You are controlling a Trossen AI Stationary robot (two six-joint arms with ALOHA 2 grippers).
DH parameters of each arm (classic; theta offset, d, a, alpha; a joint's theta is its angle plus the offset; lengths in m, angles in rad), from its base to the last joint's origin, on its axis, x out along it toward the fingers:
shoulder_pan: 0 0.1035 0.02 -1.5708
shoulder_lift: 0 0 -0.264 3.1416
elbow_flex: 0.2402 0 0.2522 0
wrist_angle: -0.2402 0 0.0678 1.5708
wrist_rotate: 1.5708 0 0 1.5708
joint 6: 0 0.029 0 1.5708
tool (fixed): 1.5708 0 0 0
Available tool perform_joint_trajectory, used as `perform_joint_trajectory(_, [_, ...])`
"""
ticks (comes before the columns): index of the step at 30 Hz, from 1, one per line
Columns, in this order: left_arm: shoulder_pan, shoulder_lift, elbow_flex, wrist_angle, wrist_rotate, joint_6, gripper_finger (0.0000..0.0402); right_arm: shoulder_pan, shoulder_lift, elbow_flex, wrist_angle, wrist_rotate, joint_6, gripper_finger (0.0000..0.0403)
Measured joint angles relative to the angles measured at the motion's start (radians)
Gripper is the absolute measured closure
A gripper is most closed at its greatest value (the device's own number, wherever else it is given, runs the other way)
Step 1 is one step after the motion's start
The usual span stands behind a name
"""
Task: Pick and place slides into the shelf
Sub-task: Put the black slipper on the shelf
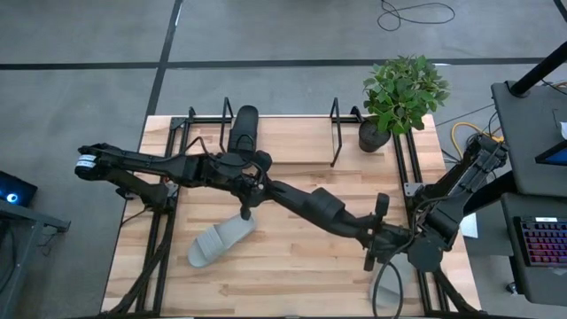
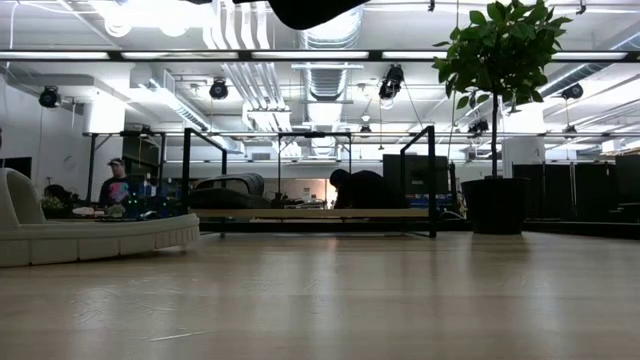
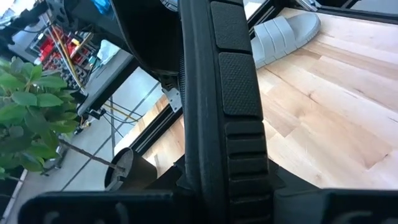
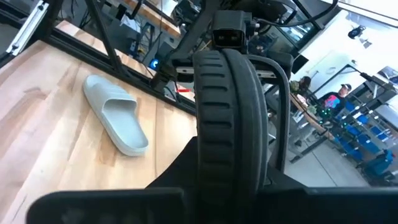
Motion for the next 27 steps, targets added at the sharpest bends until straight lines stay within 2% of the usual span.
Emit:
perform_joint_trajectory(4, [0.0, 0.0, 0.0, 0.002, -0.007, -0.024, 0.033, -0.007, 0.0, 0.0, -0.001, 0.023, 0.002, 0.0368])
perform_joint_trajectory(8, [0.0, 0.0, -0.003, 0.037, -0.046, -0.226, 0.0325, -0.009, 0.0, 0.0, -0.002, 0.035, -0.002, 0.0368])
perform_joint_trajectory(11, [0.0, 0.0, -0.002, 0.018, -0.057, -0.224, 0.0319, -0.009, -0.001, 0.001, -0.002, 0.035, -0.003, 0.0368])
perform_joint_trajectory(14, [0.0, 0.0, -0.002, 0.024, -0.064, -0.231, 0.0292, -0.009, 0.001, 0.001, -0.005, 0.033, -0.01, 0.0368])
perform_joint_trajectory(17, [0.0, 0.0, -0.002, 0.033, -0.096, -0.242, 0.0247, -0.009, 0.001, 0.001, -0.006, 0.032, -0.012, 0.0368])
perform_joint_trajectory(20, [0.0, 0.0, 0.0, 0.037, -0.192, -0.258, 0.0195, -0.01, 0.001, 0.0, -0.01, 0.047, -0.016, 0.0368])
perform_joint_trajectory(23, [0.0, -0.004, 0.0, 0.029, -0.356, -0.274, 0.015, -0.01, 0.001, 0.0, -0.014, 0.087, -0.021, 0.0368])
perform_joint_trajectory(25, [0.001, -0.014, 0.0, 0.025, -0.457, -0.286, 0.0129, -0.01, 0.001, 0.0, -0.015, 0.095, -0.021, 0.0368])
perform_joint_trajectory(27, [0.001, -0.029, 0.001, 0.022, -0.51, -0.291, 0.0117, -0.01, 0.001, 0.0, -0.015, 0.097, -0.022, 0.0368])
